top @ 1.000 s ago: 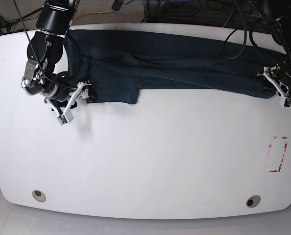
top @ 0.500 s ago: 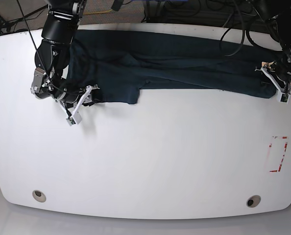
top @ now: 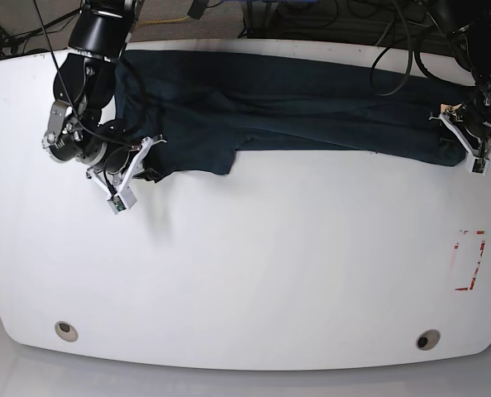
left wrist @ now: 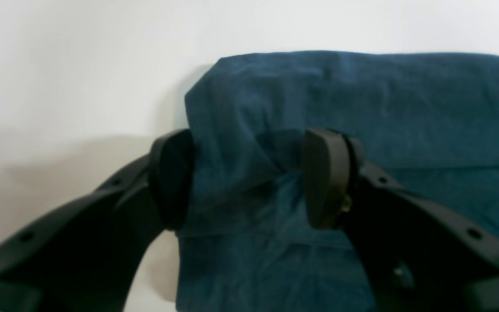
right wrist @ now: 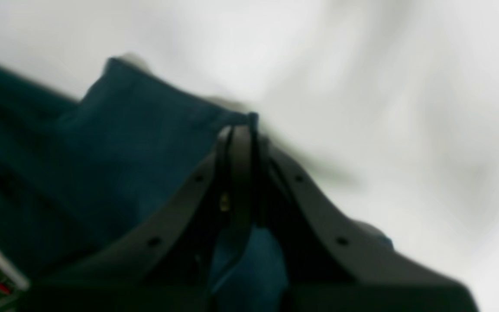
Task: Fold the T-shirt properly
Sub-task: 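Lay the folded hem down and smooth the doubled shirt with both grippers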
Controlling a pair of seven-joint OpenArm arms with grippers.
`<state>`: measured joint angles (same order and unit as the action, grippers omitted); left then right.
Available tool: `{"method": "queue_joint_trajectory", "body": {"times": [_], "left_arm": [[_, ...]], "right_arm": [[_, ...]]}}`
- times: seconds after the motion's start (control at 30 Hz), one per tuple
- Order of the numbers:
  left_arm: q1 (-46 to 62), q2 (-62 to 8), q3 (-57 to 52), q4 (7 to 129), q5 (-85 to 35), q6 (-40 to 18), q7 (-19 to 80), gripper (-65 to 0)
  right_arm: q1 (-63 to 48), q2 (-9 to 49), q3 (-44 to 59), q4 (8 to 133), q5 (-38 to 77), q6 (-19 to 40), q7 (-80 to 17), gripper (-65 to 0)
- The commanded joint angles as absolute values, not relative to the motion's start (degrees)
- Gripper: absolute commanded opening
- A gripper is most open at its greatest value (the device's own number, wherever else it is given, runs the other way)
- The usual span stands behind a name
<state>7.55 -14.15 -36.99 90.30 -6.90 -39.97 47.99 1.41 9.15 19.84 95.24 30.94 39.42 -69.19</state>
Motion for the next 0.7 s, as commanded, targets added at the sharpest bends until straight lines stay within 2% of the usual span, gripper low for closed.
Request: {"method": "queue_joint_trajectory", "body": {"times": [0.0,0.43,0.67], "left_arm": [[6.81,-15.16,-36.62,91.12,-7.34,-40.0,46.99,-28.3],[7.08,-15.16,-34.86,91.12,-7.34,-40.0,46.99,-28.3],[6.9,-15.34,-34.86,91.12,-7.34,-40.0,46.99,-28.3]], "right_arm": [[0.13,9.63,21.76,101.23,36.88,40.0,-69.85,-65.0],[-18.51,11.65,30.2,107.74,59.21,40.0,-72.84,-65.0],[-22.2,12.26,33.54,107.38,59.56,40.0,-72.84,-65.0]]}}
